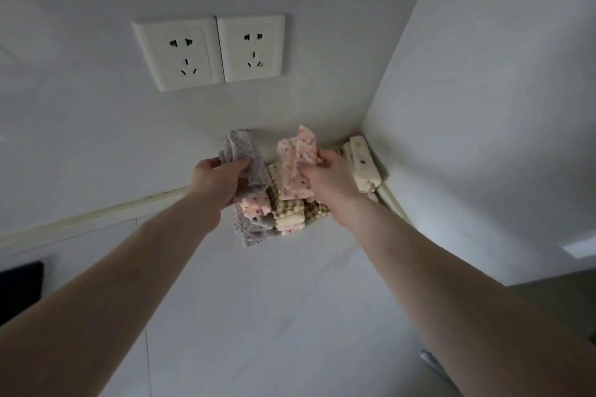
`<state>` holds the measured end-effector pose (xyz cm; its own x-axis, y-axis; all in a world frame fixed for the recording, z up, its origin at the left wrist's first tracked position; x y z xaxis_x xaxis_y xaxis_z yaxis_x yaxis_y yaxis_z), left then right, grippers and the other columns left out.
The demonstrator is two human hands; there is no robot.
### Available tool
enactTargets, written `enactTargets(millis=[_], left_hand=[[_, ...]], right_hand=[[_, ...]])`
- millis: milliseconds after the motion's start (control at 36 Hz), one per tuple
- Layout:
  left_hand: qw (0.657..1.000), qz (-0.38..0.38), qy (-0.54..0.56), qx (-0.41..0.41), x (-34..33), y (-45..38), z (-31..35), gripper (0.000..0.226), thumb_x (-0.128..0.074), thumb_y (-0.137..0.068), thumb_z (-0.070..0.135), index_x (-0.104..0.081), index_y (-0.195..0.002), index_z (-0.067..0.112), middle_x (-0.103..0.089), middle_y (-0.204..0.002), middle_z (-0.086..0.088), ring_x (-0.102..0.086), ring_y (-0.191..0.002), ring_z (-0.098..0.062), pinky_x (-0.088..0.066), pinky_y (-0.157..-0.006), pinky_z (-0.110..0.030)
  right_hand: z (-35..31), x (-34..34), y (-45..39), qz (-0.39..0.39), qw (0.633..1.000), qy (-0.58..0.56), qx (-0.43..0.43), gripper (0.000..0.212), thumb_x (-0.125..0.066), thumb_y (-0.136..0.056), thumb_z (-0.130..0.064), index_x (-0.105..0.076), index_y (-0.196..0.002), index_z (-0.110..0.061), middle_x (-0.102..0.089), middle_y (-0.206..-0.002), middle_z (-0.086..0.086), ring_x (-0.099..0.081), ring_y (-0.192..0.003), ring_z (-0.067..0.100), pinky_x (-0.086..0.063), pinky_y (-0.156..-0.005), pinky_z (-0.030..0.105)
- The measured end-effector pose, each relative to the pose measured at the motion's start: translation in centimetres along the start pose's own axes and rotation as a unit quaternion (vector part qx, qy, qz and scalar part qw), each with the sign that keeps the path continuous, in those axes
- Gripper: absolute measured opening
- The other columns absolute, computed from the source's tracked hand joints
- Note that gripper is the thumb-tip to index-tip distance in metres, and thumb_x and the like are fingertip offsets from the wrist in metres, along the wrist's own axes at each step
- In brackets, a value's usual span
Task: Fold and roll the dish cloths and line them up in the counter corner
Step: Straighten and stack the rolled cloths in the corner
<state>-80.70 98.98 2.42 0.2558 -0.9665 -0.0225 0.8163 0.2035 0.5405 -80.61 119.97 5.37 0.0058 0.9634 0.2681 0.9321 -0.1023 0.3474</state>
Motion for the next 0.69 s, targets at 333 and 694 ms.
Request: enactTargets(millis=[333,694], left_hand=[[0.991,-0.001,-0.105,0.085,-0.7,0.1,-4.7,0.029,-0.055,-0.101,0.047,-0.054,-0.100,0.017,-0.065,-0.051,0.013,-0.062,-0.050,-0.006,-0.037,-0.064,-0.029],[0.994,-0.035,-0.096,0.041,-1.0,1.2,-5.3,0.027,-0.047,-0.103,0.048,-0.056,-0.100,0.022,-0.060,-0.089,0.009,-0.053,-0.079,-0.008,-0.033,-0.087,-0.037]], right_hand=[[1.6,-3.8,-0.6,-0.028,0.977,0.210,-0.028,0.078,-0.059,-0.086,-0.003,-0.029,-0.157,-0.015,-0.044,-0.153,0.006,-0.044,-0.139,0.032,-0.045,-0.110,0.046],[2.5,0.9,3.0,0.046,0.983,0.175,0.040,0.052,-0.063,-0.094,-0.036,-0.051,-0.142,-0.025,-0.054,-0.140,-0.008,-0.054,-0.126,0.016,-0.047,-0.105,0.040]])
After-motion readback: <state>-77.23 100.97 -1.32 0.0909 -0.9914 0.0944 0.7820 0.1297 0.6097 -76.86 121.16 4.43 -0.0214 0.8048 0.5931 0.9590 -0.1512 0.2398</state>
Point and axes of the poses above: each hand's wrist, its own y-axis away from the middle knuckle, its own x-axis out of the back of the hand, z = x × y, the point moved 8 cm from there along -y, towards the middle knuckle
